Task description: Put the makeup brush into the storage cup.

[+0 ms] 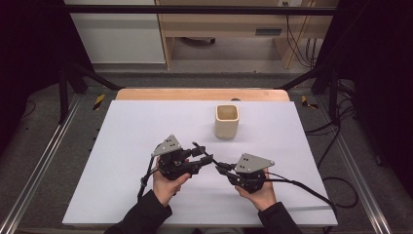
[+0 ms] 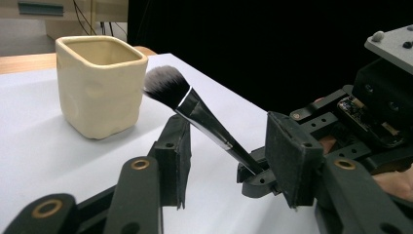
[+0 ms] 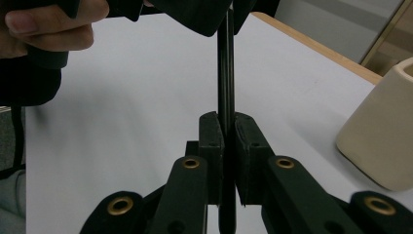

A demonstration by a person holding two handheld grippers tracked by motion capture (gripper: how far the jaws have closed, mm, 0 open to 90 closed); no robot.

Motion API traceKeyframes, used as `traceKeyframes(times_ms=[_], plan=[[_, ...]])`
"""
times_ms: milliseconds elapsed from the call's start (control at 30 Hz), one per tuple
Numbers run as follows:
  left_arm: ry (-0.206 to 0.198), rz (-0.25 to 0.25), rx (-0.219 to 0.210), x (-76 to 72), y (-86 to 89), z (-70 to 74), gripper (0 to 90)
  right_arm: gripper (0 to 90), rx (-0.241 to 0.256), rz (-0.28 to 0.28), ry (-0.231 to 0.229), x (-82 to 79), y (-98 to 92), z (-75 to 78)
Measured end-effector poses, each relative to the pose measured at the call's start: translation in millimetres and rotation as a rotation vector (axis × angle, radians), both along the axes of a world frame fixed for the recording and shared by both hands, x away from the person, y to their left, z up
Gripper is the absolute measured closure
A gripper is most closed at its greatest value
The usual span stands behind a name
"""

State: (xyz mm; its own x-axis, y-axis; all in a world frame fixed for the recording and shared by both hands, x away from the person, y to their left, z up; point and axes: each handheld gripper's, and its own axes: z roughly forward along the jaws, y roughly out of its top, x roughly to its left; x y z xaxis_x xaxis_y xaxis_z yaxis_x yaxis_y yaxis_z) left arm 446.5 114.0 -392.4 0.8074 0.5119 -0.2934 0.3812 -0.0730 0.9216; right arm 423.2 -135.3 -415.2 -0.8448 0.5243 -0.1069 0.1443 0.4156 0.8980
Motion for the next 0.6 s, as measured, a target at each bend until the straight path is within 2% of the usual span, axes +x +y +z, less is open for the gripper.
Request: traceKeyframes(times_ms=[600], plan=[[0.045, 0.023, -0.041, 1.3, 4.0, -3.2, 72.2, 83.2, -0.014, 0.014, 0.010, 0.5, 2.8, -4.2]])
